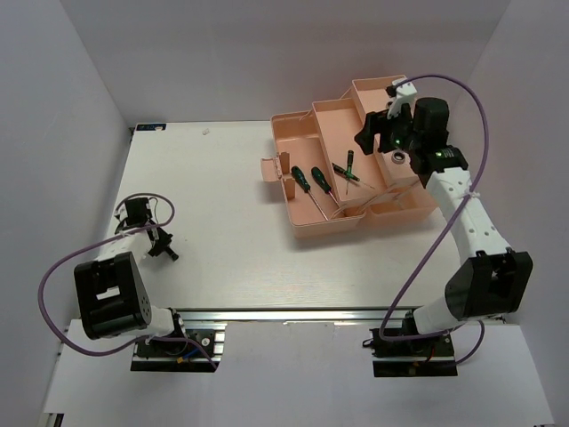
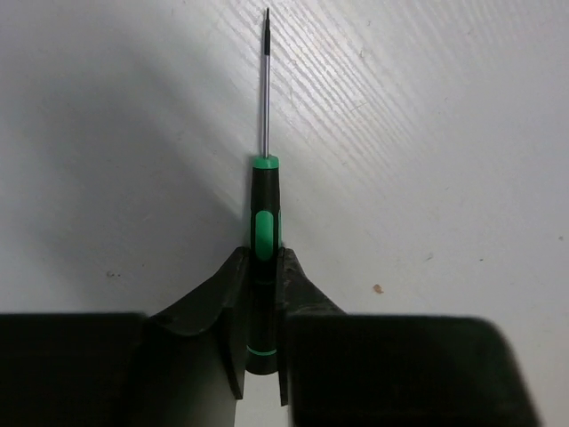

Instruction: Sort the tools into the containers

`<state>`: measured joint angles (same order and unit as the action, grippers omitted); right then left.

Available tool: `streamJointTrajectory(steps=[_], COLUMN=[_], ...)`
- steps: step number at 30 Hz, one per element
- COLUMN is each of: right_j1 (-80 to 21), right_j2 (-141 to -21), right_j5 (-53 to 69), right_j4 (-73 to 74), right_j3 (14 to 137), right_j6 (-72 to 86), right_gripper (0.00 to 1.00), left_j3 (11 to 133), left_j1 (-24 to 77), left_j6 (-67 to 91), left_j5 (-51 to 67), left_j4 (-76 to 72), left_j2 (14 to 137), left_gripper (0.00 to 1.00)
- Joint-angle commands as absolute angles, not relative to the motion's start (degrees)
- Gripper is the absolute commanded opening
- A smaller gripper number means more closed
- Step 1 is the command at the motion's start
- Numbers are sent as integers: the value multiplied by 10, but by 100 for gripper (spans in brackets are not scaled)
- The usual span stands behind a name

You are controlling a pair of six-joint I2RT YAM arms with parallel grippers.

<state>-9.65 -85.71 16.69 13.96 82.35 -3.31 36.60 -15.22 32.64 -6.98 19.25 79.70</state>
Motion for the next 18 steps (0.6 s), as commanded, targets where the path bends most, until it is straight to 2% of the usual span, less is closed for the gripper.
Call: streamJointTrajectory(steps=[1,2,5,8,10,11,12,13,15,18], right_j1=[-80,-76,-55,-21,18,31,51,59,73,84], right_j2=[-818,-814,-797,-788,-789,-792,-793,-795,-795,-791], right_j5=[191,197,220,248,282,292,314,321,322,311], right_j4=[92,91,87,84,84,83,81,80,78,79], right_j3=[810,804,793,783,782,781,780,780,779,774], right_j6=[-17,-17,-17,-4,18,38,41,45,47,37], right_gripper=[79,81,85,84,77,57,43,16,0,0], left_j3=[355,359,377,401,418,429,452,468,523,590], left_j1=[-154,-153,-154,-151,-121,-104,-61,-36,36,106], left_j6=[327,327,327,337,362,373,383,406,424,464], left_j5=[-47,-37,-3,93,132,146,175,181,219,256], left_j4=[203,204,207,204,186,178,148,136,80,4], left_j2=[819,818,802,764,740,724,718,717,737,812], left_gripper=[21,13,2,0,0,0,0,0,0,0])
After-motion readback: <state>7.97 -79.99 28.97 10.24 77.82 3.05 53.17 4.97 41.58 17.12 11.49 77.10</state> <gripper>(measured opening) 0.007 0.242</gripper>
